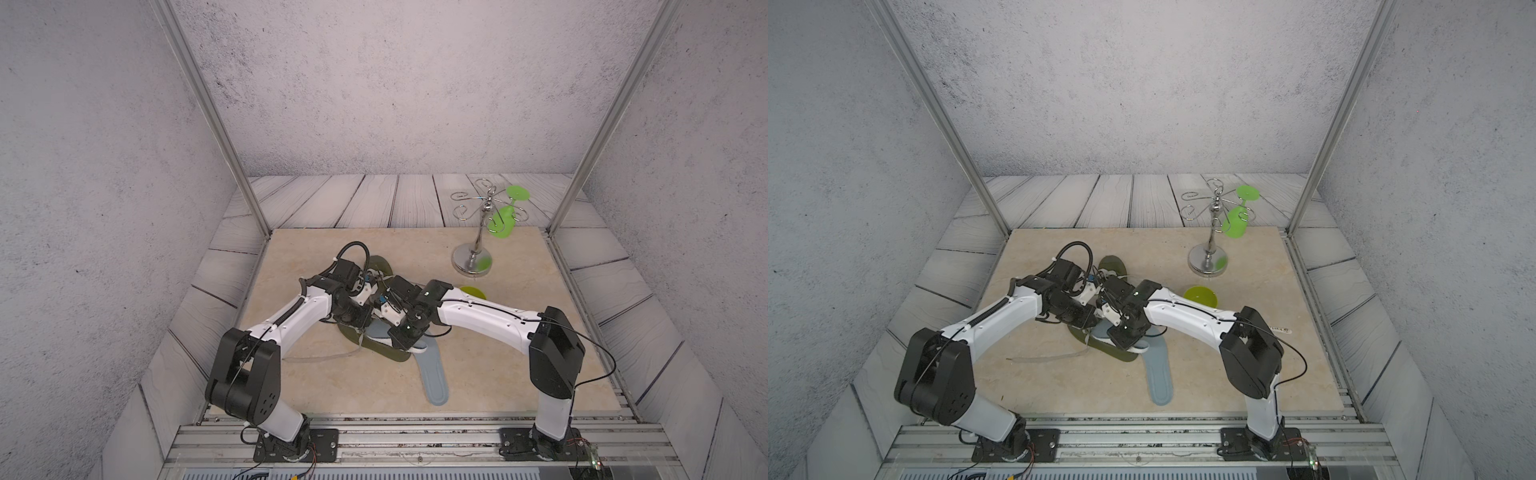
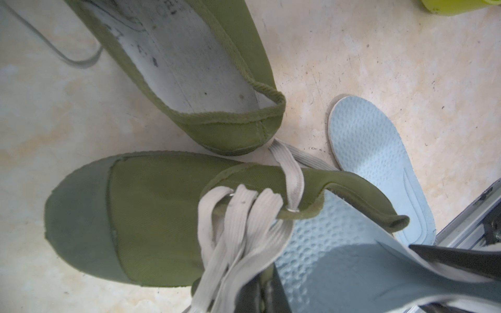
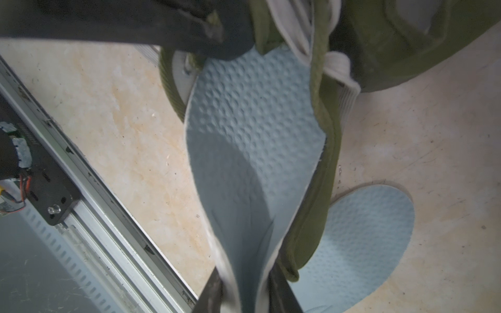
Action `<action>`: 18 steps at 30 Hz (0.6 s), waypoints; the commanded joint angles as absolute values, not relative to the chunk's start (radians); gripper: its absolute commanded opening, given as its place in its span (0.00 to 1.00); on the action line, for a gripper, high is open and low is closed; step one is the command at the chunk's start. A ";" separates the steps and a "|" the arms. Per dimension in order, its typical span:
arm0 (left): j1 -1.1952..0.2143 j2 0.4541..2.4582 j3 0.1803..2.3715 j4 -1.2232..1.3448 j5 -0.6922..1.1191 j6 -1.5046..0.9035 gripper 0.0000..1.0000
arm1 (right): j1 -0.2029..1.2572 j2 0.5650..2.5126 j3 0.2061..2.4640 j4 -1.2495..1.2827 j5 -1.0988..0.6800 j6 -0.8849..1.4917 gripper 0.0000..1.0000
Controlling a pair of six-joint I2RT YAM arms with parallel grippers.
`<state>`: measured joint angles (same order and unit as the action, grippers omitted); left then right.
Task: Insert the insole into the shoe
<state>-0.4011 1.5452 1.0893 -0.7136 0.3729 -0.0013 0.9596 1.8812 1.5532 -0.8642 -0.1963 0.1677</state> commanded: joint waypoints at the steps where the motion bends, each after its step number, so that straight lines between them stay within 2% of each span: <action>1: -0.407 1.560 1.110 -0.720 0.475 0.011 0.00 | 0.956 1.905 1.542 -0.726 -0.158 0.136 0.27; 18: -0.350 1.622 1.146 -0.721 0.657 0.031 0.00 | 0.956 1.773 1.325 -0.410 -0.113 0.068 0.26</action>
